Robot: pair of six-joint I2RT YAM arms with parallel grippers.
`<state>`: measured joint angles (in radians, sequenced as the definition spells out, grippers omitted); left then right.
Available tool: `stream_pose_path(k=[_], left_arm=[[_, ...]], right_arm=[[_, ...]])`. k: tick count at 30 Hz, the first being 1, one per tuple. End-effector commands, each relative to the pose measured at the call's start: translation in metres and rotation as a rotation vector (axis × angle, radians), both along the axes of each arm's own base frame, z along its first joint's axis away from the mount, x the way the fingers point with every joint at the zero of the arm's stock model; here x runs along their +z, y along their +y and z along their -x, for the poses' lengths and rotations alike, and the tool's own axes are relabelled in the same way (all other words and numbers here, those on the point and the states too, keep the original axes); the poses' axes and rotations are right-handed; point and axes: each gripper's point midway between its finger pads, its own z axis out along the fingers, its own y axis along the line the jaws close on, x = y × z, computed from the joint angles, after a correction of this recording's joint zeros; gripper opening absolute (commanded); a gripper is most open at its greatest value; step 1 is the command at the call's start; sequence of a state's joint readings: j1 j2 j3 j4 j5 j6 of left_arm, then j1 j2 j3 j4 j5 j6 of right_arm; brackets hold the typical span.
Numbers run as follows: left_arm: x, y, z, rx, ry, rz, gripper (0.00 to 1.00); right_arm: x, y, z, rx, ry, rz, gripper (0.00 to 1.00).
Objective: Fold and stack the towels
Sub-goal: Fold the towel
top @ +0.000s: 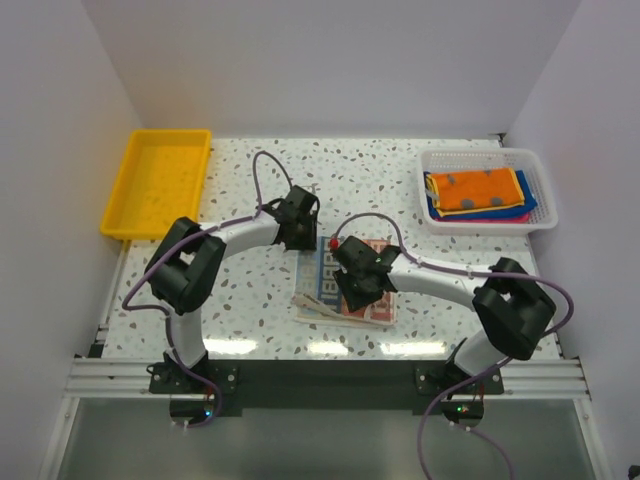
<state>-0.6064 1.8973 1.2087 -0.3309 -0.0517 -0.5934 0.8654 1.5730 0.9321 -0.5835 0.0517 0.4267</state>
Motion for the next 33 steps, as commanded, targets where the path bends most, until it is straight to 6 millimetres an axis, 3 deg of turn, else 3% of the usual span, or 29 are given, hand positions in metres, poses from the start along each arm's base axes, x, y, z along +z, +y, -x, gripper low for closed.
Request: stream_pose_path(k=[1,6,9,15,18,21,25,30,33], left_arm=[[-0.020,0.008,0.004,0.038,0.047,-0.013,0.41],[-0.015,0.008,0.001,0.039,0.035,-0.008,0.41],[-0.006,0.009,-0.002,0.036,0.015,-0.005,0.42],[0.034,0.016,-0.006,0.041,-0.059,-0.012,0.50],[0.056,0.022,0.000,0.043,-0.094,-0.001,0.58],[0.068,0.030,0.014,0.041,-0.107,0.009,0.64],[0.061,0.038,0.046,0.017,-0.066,0.028,0.66],[0.043,0.011,0.090,-0.054,-0.015,0.056,0.57],[0.022,0.001,0.114,-0.081,0.036,0.040,0.51]], right_arm=[[-0.001,-0.002,0.024,0.005,0.055,-0.024,0.40],[-0.011,-0.016,0.053,0.001,0.125,-0.027,0.40],[0.001,-0.020,0.053,-0.002,0.094,-0.043,0.40],[0.045,-0.038,0.009,-0.089,-0.117,0.001,0.40],[0.041,-0.059,-0.014,-0.175,-0.136,0.031,0.39],[0.039,-0.070,-0.033,-0.241,-0.139,-0.004,0.37],[0.035,-0.068,-0.048,-0.239,-0.131,0.001,0.36],[0.014,-0.068,-0.047,-0.234,-0.094,0.018,0.31],[0.003,-0.065,-0.046,-0.232,-0.071,0.024,0.28]])
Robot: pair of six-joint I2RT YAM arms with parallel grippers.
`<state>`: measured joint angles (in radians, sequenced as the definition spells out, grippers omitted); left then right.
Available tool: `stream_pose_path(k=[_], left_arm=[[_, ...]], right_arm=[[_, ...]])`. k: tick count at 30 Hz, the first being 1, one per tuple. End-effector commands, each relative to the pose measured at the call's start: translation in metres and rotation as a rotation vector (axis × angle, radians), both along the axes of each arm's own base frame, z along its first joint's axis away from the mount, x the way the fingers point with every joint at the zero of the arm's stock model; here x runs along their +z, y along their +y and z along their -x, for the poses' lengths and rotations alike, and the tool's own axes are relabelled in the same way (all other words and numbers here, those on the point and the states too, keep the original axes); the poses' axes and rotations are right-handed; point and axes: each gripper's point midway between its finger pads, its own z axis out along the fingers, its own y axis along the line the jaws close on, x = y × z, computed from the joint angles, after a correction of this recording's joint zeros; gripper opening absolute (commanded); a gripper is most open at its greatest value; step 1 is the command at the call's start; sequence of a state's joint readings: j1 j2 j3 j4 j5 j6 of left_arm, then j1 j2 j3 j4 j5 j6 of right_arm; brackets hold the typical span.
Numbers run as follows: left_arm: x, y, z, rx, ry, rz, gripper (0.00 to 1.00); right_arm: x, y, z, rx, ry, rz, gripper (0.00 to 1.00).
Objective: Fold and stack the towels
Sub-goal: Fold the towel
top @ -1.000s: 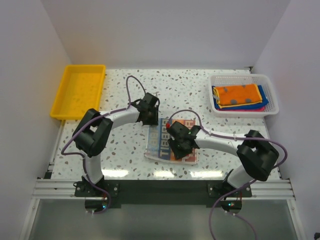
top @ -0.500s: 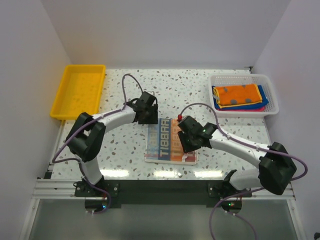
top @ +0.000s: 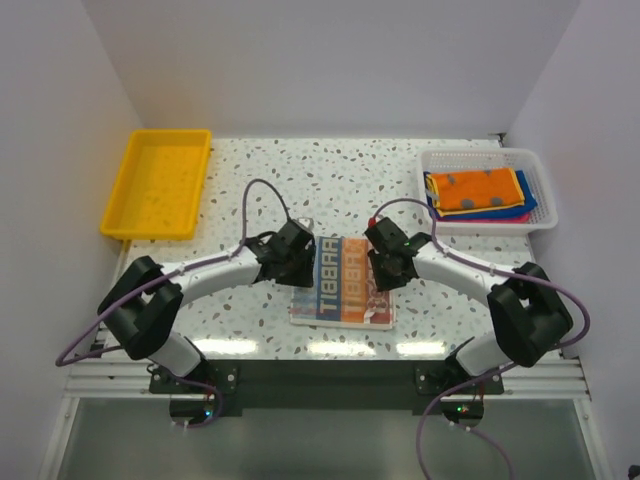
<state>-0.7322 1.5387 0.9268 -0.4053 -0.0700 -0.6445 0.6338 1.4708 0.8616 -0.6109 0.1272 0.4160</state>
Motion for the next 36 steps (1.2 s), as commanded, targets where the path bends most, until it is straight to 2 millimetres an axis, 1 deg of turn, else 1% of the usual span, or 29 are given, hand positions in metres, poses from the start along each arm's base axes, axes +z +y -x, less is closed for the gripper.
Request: stream_pose_path(k=[1,2,3,7,9,11,12,13,14,15,16,17,18,19,20,21,22,23,24,25,26,27,28,29,30,31,32,35,36], left_arm=[[-0.020,-0.012,0.026,-0.014,0.059,0.008,0.50],[-0.024,-0.011,0.031,-0.002,0.076,0.014,0.46],[-0.029,-0.009,0.035,0.004,0.090,0.011,0.40],[-0.048,0.018,0.056,0.064,0.143,-0.045,0.38],[-0.050,0.033,0.063,0.096,0.149,-0.078,0.36],[-0.051,0.043,0.063,0.124,0.141,-0.094,0.35],[-0.050,0.047,0.063,0.133,0.136,-0.090,0.35],[-0.048,0.050,0.059,0.144,0.130,-0.084,0.36],[-0.046,0.052,0.058,0.133,0.125,-0.090,0.39],[-0.036,0.048,0.049,0.129,0.094,-0.080,0.43],[-0.030,0.049,0.046,0.123,0.081,-0.086,0.47],[-0.023,0.049,0.039,0.097,0.044,-0.102,0.57],[-0.006,0.042,0.027,0.088,-0.004,-0.084,0.62],[0.001,0.043,0.021,0.075,-0.029,-0.094,0.68],[0.009,0.045,0.012,0.040,-0.072,-0.122,0.78],[0.021,0.042,0.000,0.029,-0.109,-0.120,0.81],[0.027,0.047,-0.013,0.029,-0.134,-0.125,0.82],[0.031,0.047,-0.020,-0.037,-0.154,-0.141,0.83],[0.038,0.045,-0.032,-0.063,-0.177,-0.141,0.83],[0.041,0.052,-0.043,-0.071,-0.195,-0.155,0.83],[0.045,0.054,-0.054,-0.127,-0.237,-0.190,0.83],[0.048,0.057,-0.067,-0.135,-0.260,-0.212,0.83],[0.049,0.058,-0.075,-0.154,-0.284,-0.229,0.83],[0.050,0.060,-0.082,-0.204,-0.307,-0.261,0.83],[0.048,0.061,-0.092,-0.222,-0.310,-0.272,0.83],[0.048,0.059,-0.098,-0.247,-0.325,-0.274,0.83],[0.047,0.056,-0.102,-0.291,-0.333,-0.272,0.82],[0.039,0.045,-0.114,-0.435,-0.345,-0.261,0.80],[0.028,0.045,-0.115,-0.469,-0.324,-0.275,0.80]], right_arm=[[-0.005,0.009,-0.009,0.014,-0.018,-0.027,0.27],[-0.005,0.010,-0.010,0.011,-0.021,-0.031,0.27],[-0.007,0.012,-0.010,0.012,-0.020,-0.040,0.27],[-0.013,0.021,-0.003,0.024,0.023,-0.083,0.27],[-0.014,0.029,-0.003,0.030,0.028,-0.103,0.27],[-0.017,0.038,0.000,0.053,0.045,-0.121,0.27],[-0.016,0.043,-0.003,0.062,0.040,-0.123,0.27],[-0.016,0.048,-0.002,0.078,0.050,-0.138,0.28],[-0.015,0.051,-0.003,0.103,0.055,-0.142,0.28],[-0.010,0.054,-0.006,0.119,0.048,-0.140,0.29],[-0.006,0.054,-0.010,0.136,0.034,-0.138,0.31],[0.005,0.055,-0.023,0.182,-0.017,-0.116,0.32],[0.011,0.051,-0.026,0.203,-0.026,-0.086,0.33],[0.018,0.049,-0.032,0.225,-0.041,-0.075,0.35],[0.031,0.047,-0.047,0.261,-0.077,-0.063,0.36],[0.034,0.042,-0.052,0.266,-0.075,-0.047,0.37],[0.039,0.039,-0.059,0.273,-0.090,-0.048,0.42],[0.048,0.033,-0.073,0.283,-0.119,-0.049,0.45],[0.051,0.030,-0.079,0.290,-0.129,-0.049,0.48],[0.051,0.026,-0.086,0.299,-0.133,-0.040,0.54],[0.055,0.022,-0.097,0.343,-0.159,-0.019,0.58],[0.055,0.020,-0.102,0.364,-0.163,-0.006,0.60],[0.047,0.021,-0.104,0.393,-0.139,-0.007,0.65],[0.050,0.020,-0.113,0.443,-0.151,0.003,0.68],[0.046,0.017,-0.113,0.468,-0.128,0.013,0.71],[0.035,0.013,-0.115,0.488,-0.084,0.014,0.74],[0.039,0.013,-0.124,0.537,-0.093,0.026,0.73],[0.029,0.006,-0.127,0.600,-0.025,0.013,0.71],[0.029,0.006,-0.128,0.611,-0.018,-0.003,0.70]])
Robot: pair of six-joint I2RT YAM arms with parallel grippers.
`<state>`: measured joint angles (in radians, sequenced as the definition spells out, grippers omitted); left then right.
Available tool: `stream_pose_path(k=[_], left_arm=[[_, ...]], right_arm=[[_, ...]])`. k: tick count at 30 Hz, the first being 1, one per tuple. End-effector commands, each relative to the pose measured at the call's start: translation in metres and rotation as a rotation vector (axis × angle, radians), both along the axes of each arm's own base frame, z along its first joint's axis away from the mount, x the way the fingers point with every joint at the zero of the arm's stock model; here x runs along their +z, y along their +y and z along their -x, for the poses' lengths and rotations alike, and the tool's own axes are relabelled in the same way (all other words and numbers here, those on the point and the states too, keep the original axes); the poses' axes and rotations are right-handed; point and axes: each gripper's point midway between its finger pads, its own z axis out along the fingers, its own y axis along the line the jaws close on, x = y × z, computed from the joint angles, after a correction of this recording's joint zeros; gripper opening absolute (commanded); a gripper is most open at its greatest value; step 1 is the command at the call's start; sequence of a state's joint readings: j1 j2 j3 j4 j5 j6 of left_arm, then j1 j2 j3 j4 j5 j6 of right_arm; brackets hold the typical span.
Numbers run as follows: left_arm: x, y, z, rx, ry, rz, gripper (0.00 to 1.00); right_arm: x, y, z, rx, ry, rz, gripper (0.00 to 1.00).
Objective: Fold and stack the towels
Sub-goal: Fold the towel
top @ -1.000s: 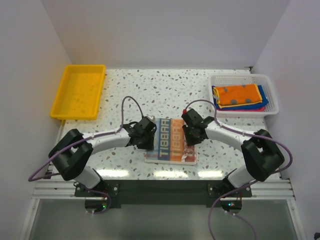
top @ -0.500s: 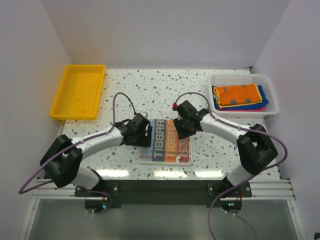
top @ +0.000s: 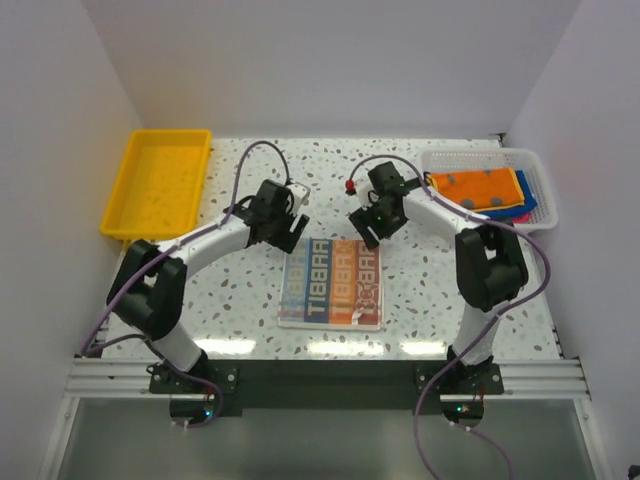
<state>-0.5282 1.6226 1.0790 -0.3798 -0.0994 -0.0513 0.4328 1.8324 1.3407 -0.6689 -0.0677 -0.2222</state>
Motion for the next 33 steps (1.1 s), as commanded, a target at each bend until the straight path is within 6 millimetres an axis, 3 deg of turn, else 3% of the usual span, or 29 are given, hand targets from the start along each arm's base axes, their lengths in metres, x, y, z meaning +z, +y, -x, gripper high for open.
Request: stream_pose_path(k=[1,8,17,22,23,24,29,33], left_arm=[[0.000,-0.014,-0.022,-0.221,-0.049,-0.047,0.80],[-0.009,-0.027,-0.031,-0.379,-0.016,-0.035,0.78],[-0.017,-0.021,-0.037,-0.403,0.016,-0.031,0.75],[-0.018,-0.020,-0.038,-0.414,0.019,-0.040,0.73],[-0.017,-0.019,-0.038,-0.418,0.018,-0.042,0.73],[-0.017,-0.020,-0.038,-0.425,0.020,-0.040,0.72],[-0.010,-0.029,-0.044,-0.470,0.024,-0.018,0.68],[-0.015,-0.031,-0.043,-0.498,0.066,-0.012,0.56]], right_arm=[[0.006,-0.004,-0.001,0.158,0.053,-0.026,0.69],[-0.006,0.003,-0.004,0.294,0.119,-0.033,0.64],[-0.035,-0.002,-0.008,0.319,0.188,0.016,0.55],[-0.039,-0.002,-0.014,0.329,0.178,0.018,0.23],[-0.039,-0.002,-0.014,0.333,0.180,0.020,0.09],[-0.040,-0.002,-0.014,0.340,0.184,0.024,0.02],[-0.044,-0.004,-0.014,0.347,0.206,0.036,0.00],[-0.044,-0.006,-0.016,0.345,0.199,0.044,0.00]])
